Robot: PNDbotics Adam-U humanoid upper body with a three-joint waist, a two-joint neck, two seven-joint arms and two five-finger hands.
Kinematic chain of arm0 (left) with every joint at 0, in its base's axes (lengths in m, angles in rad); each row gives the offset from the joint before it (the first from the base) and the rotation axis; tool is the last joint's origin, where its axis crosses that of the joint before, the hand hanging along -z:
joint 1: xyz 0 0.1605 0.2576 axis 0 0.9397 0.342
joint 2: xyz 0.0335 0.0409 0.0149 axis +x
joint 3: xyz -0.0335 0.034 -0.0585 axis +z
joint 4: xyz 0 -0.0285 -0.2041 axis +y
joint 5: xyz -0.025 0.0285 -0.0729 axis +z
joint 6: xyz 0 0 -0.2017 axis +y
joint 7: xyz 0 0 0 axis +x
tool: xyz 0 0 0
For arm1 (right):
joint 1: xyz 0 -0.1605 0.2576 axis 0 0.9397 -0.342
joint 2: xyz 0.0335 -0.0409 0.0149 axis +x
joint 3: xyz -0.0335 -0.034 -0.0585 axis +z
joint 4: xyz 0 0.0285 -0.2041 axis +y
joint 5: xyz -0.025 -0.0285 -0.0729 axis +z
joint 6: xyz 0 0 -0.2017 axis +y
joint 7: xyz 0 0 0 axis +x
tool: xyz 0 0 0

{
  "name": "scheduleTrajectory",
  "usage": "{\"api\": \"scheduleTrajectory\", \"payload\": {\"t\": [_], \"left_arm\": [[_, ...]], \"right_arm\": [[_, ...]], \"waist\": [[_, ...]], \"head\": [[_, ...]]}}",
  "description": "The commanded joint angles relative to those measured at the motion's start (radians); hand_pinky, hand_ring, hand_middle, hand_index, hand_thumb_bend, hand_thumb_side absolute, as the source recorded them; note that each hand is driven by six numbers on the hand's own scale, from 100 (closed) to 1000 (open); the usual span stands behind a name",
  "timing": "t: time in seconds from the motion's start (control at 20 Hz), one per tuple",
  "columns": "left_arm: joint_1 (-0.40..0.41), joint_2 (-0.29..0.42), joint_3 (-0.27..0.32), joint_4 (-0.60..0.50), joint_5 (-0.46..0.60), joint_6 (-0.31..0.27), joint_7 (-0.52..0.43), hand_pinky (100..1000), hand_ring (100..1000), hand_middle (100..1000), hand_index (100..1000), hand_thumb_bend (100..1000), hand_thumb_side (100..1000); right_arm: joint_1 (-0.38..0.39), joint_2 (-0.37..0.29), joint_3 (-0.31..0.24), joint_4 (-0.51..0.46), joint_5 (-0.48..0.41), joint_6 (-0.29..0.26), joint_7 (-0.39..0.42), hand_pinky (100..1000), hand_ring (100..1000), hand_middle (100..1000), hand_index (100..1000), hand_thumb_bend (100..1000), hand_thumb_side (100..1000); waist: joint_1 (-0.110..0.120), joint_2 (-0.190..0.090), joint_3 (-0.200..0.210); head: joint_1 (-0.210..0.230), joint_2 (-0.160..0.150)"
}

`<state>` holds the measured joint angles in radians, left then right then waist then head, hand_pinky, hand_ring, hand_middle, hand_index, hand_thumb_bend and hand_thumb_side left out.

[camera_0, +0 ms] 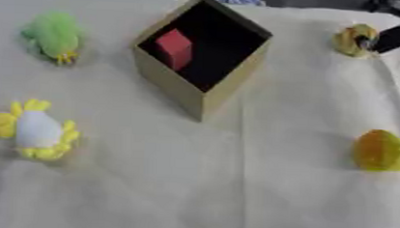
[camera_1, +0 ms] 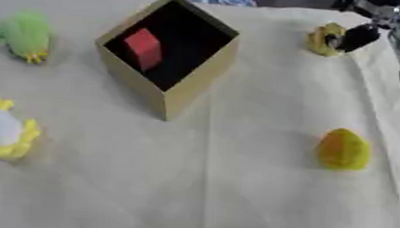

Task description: Pick up objects on the table and place them in the box.

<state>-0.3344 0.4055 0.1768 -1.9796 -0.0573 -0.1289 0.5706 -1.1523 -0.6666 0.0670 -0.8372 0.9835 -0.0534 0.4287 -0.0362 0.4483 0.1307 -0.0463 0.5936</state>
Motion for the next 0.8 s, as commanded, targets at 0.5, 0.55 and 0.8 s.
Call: {"api": "scheduleTrajectory", "payload": {"t": [0.5,0.55,0.8], "left_arm": [[-0.013,0.023,0.009,-0.02,0.01,-0.001,0.001,721,633,598,759,347,540],[-0.013,0.023,0.009,-0.02,0.011,-0.001,0.001,721,633,598,759,347,541],[-0.013,0.023,0.009,-0.02,0.014,-0.001,0.0,721,633,599,759,345,544]], "right_arm": [[-0.033,-0.015,-0.013,0.039,0.113,0.012,-0.024,912,974,843,895,395,317],[-0.033,-0.014,-0.015,0.043,0.122,0.015,-0.026,911,975,842,894,400,323],[-0.039,-0.008,-0.021,0.051,0.147,0.022,-0.042,902,960,795,858,330,313]], "waist": [[0.005,-0.002,0.011],[0.006,0.0,0.012],[0.008,0.004,0.012]], "head": [[-0.005,-0.019],[-0.006,-0.02],[-0.008,-0.021]]}}
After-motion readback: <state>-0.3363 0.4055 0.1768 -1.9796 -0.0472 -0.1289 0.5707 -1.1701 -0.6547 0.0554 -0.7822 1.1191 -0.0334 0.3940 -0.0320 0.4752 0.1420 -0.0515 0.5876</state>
